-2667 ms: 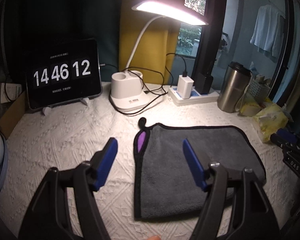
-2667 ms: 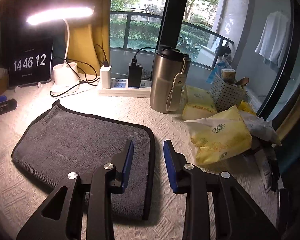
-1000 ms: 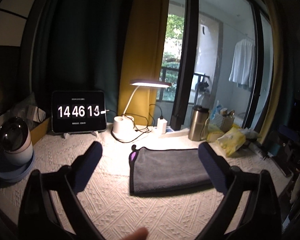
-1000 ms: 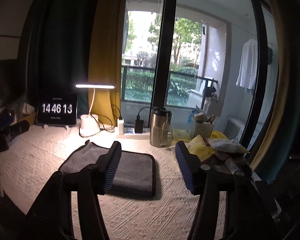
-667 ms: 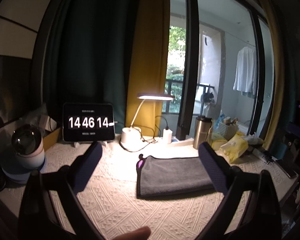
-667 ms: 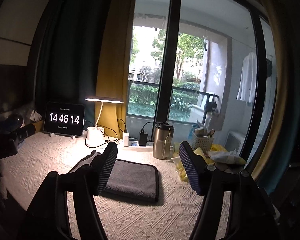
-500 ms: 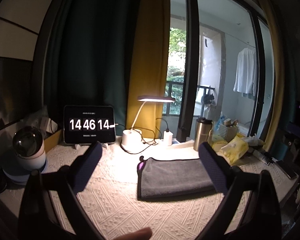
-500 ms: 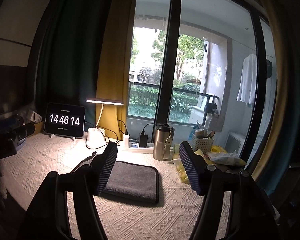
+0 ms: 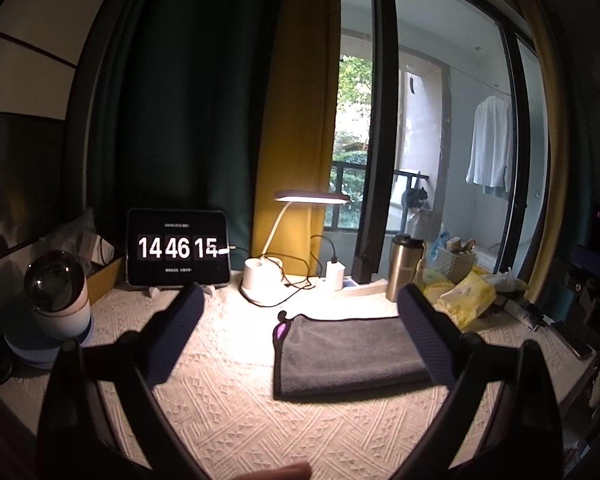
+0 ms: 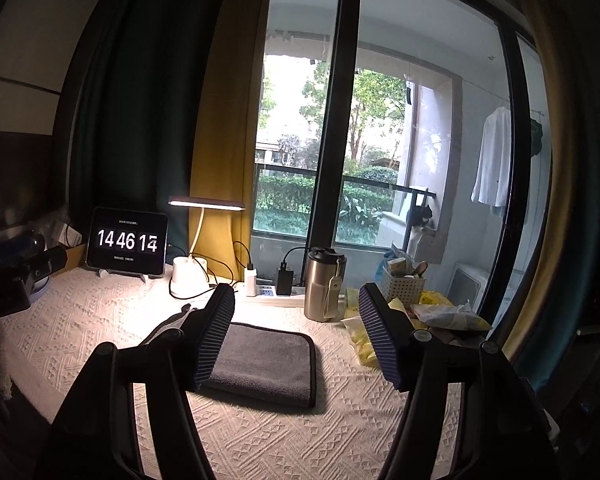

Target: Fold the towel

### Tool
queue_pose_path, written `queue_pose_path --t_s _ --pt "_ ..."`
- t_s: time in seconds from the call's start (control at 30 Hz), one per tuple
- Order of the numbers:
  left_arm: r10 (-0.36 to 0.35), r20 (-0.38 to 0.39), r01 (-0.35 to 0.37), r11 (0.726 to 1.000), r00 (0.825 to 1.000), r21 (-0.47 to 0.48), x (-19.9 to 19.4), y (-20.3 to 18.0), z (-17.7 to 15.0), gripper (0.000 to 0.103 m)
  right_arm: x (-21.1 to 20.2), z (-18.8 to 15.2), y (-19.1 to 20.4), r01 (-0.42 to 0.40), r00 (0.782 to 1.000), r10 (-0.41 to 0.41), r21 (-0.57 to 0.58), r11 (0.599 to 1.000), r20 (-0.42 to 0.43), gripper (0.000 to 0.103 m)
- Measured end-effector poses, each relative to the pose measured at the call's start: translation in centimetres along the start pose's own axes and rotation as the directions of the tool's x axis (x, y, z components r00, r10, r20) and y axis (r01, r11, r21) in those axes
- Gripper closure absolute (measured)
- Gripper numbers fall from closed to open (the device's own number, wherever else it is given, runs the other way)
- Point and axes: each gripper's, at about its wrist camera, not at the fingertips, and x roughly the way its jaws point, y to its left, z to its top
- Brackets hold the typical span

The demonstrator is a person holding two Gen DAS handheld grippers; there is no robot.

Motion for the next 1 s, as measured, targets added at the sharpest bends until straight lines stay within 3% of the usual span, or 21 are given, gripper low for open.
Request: queue_pose_path --t_s 1.0 --pt "0.002 -0.009 -0.002 1.000 1.000 0.006 -0.23 -0.23 -0.26 0.005 0.14 -0.79 -0.26 0.000 1.000 0.000 0.014 1.000 -0.013 0.035"
